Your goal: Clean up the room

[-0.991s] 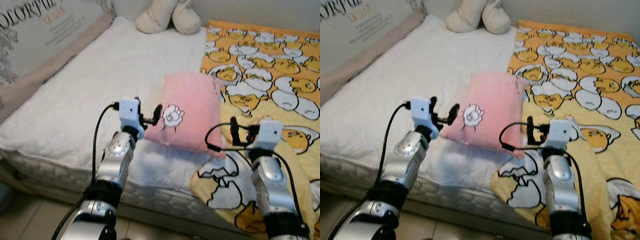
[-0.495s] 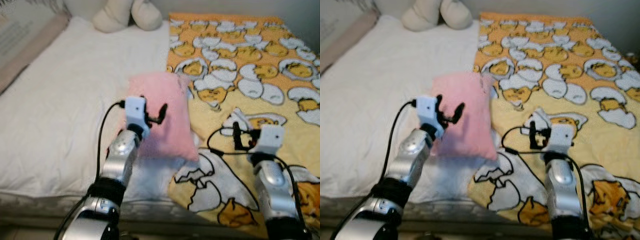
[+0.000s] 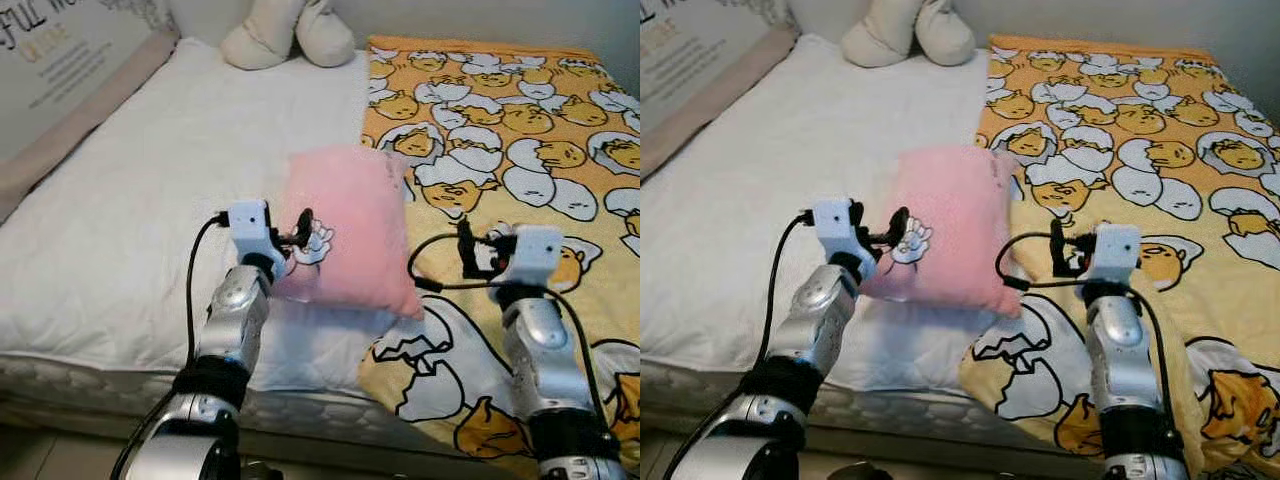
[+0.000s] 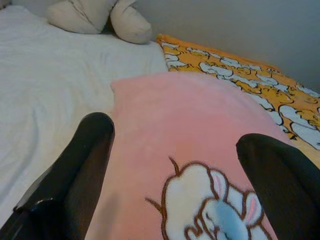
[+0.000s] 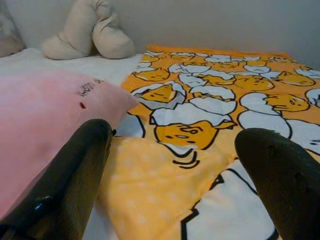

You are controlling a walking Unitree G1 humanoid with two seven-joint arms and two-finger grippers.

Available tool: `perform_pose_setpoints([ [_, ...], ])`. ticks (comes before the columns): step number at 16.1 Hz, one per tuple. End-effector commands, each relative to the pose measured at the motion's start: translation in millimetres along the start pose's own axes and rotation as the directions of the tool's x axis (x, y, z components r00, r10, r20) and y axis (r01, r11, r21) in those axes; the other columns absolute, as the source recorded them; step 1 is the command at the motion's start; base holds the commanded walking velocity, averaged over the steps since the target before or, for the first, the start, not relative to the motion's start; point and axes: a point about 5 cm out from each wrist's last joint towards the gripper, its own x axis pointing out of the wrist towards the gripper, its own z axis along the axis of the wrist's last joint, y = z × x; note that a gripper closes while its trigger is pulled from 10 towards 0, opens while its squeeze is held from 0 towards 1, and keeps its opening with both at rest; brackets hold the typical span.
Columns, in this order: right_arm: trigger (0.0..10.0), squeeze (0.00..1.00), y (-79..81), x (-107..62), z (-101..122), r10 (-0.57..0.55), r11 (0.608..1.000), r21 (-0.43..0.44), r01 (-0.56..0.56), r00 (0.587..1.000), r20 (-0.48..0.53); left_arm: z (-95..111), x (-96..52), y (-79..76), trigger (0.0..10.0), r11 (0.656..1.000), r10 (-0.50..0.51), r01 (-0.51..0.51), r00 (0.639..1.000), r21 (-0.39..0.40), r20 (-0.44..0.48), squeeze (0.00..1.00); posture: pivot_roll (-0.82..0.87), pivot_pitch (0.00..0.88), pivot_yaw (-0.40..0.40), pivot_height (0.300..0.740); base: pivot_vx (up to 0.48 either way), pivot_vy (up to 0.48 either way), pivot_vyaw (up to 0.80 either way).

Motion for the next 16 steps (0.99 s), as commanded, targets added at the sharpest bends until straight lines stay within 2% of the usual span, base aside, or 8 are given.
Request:
perform_pose_setpoints([
  [1,10.0,0.0,0.6,7.5,3.6,0.008,0.999,0.049,-0.008,1.0,-0.008,5.8,8.8,-2.5,10.0,1.0,-0.024,0.024,1.0,-0.02,-0.019,0.0,-0.11,0.0,0.017,0.73,0.0,0.0,0.0],
  [4,10.0,0.0,5.1,25.1,6.5,0.033,0.981,0.192,-0.025,0.999,-0.041,7.1,21.6,7.5,10.0,0.995,0.004,-0.014,0.995,-0.099,-0.103,0.0,-0.11,0.0,0.014,0.73,0.0,0.0,0.0],
  [7,10.0,0.0,14.0,37.9,-3.6,0.084,0.939,0.343,-0.036,0.988,-0.126,3.3,27.4,10.0,10.0,0.964,0.018,-0.067,0.982,-0.257,-0.188,0.0,-0.11,0.003,0.011,0.73,0.0,0.0,0.0],
  [8,10.0,0.0,14.8,38.7,-5.2,0.09,0.932,0.36,-0.036,0.987,-0.135,3.1,27.9,8.4,10.0,0.966,0.009,-0.058,0.981,-0.251,-0.191,0.0,-0.11,0.003,0.011,0.73,0.0,0.0,0.0],
  [10,10.0,0.0,21.1,41.1,-13.9,0.126,0.887,0.461,-0.029,0.975,-0.181,-2.4,28.7,-1.3,10.0,0.973,-0.038,-0.012,0.976,-0.228,-0.215,0.0,-0.11,0.039,0.02,0.73,0.0,0.0,0.0],
  [11,10.0,0.0,22.3,41.1,-16.5,0.13,0.877,0.479,-0.023,0.973,-0.191,-3.7,28.7,-3.1,10.0,0.974,-0.047,-0.005,0.974,-0.227,-0.22,0.0,-0.12,0.047,0.026,0.73,0.0,0.0,0.0],
  [14,10.0,0.0,38.0,38.5,-30.2,0.167,0.823,0.568,-0.007,0.959,-0.23,-10.7,29.5,-21.5,10.0,0.976,-0.122,0.068,0.959,-0.207,-0.258,0.0,-0.13,0.099,0.047,0.73,0.0,0.0,0.0],
  [16,10.0,0.0,50.1,38.0,-32.4,0.215,0.794,0.607,-0.03,0.948,-0.234,-15.7,28.2,-24.8,10.0,0.979,-0.124,0.07,0.95,-0.193,-0.285,0.0,-0.14,0.125,0.053,0.73,0.0,0.0,0.0],
])
